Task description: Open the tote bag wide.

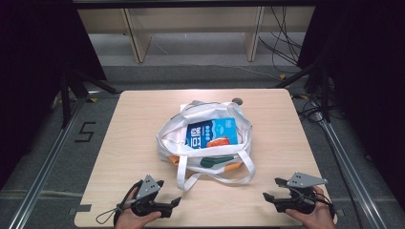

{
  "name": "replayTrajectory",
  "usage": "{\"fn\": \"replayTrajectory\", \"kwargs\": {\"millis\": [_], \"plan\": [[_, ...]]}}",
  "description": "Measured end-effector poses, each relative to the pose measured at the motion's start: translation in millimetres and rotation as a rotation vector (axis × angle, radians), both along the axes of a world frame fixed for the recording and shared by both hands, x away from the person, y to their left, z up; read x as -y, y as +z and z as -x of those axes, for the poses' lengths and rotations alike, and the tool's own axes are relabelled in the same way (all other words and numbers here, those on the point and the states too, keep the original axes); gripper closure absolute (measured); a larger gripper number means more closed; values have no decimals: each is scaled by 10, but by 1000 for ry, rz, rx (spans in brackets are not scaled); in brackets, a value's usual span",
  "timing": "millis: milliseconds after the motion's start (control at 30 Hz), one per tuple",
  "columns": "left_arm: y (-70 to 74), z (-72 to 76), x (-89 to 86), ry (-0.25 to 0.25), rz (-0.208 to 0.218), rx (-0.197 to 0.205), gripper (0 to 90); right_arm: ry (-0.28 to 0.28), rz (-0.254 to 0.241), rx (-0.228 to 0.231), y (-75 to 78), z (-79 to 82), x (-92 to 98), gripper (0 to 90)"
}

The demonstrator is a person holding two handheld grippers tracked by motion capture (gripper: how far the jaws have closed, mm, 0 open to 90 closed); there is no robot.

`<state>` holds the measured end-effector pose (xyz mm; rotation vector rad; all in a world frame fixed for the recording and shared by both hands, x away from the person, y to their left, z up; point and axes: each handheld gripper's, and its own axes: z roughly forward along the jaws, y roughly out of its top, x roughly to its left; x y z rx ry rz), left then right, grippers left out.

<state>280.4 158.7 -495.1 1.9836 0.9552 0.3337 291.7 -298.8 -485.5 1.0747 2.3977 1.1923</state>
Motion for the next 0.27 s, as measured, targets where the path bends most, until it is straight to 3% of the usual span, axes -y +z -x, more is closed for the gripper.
{"fn": "replayTrajectory", "kwargs": {"millis": [67, 100, 167, 200, 267], "plan": [[2, -11, -18, -5, -26, 1, 152, -1, 5, -4, -7, -3, -1, 272], [-4, -4, 2, 2, 9, 1, 152, 3, 9, 10, -11, -12, 3, 272], [-5, -7, -3, 4, 8, -1, 152, 22, -11, -25, -16, -20, 7, 272], [-1, -10, -14, -1, -5, -4, 152, 0, 3, -2, -18, -16, 7, 272], [-2, -13, -19, 4, -6, -1, 153, -2, 7, -7, -17, -14, 10, 272]]}}
